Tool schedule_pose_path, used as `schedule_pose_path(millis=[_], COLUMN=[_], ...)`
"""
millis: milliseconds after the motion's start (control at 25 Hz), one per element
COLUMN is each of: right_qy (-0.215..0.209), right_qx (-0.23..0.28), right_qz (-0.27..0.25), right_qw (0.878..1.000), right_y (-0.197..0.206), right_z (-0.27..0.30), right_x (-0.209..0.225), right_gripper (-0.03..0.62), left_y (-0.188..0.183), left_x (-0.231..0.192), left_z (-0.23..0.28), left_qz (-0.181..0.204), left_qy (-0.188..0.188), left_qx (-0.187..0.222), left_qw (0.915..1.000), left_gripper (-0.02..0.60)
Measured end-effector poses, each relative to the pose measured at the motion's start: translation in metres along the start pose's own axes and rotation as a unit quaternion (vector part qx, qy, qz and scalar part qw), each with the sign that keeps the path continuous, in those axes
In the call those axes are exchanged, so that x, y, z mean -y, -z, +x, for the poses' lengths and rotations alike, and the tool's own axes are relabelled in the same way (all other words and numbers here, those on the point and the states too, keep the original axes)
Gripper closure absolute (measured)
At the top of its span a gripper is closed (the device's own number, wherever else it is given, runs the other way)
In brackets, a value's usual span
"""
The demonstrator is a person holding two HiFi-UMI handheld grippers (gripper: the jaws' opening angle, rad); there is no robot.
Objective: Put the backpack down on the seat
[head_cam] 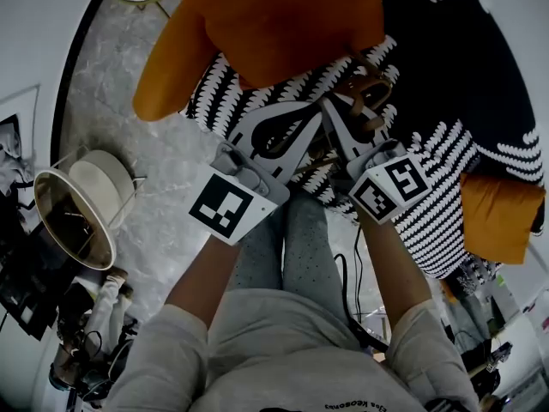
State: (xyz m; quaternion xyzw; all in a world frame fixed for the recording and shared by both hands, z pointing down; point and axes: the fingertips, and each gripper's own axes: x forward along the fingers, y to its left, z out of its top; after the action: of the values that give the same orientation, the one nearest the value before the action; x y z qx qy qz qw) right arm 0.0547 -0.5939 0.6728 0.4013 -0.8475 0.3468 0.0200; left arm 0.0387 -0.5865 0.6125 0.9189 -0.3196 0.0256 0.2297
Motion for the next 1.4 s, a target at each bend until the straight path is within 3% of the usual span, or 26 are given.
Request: schedule_pose_path(millis=[560, 720, 1080, 1400], right_qy=[0.017, 0.026, 0.096, 0.176], right_qx=[-0.054, -0.074, -0.117, -0.155], right_qz=[0.013, 0.030, 0.070, 0.059], right_qw=[0.998, 0.996, 0.986, 0.970], right_y=[0.033, 0.037, 0.051, 0.060], right_z=[0.020, 0.029, 0.017, -0.003], right_x=[0.025, 0.037, 0.069, 0.076], right_gripper=[0.560, 0.560, 0.559, 0.559], left_y=[0.022, 0.034, 0.048, 0.051], left_x=[-0.012, -0.017, -0.005, 0.003], left_z=[0.001, 0.001, 0.000, -0.011], left_qz=[-0.005, -0.008, -0.012, -0.013], left_qy=[-0.008, -0.005, 0.005, 0.010], left_qx=[-0.016, -0.041, -0.059, -0.061], left_qw=[0.9998, 0.9991, 0.9982, 0.9980], left_gripper=[0.561, 0.561, 0.561, 0.561])
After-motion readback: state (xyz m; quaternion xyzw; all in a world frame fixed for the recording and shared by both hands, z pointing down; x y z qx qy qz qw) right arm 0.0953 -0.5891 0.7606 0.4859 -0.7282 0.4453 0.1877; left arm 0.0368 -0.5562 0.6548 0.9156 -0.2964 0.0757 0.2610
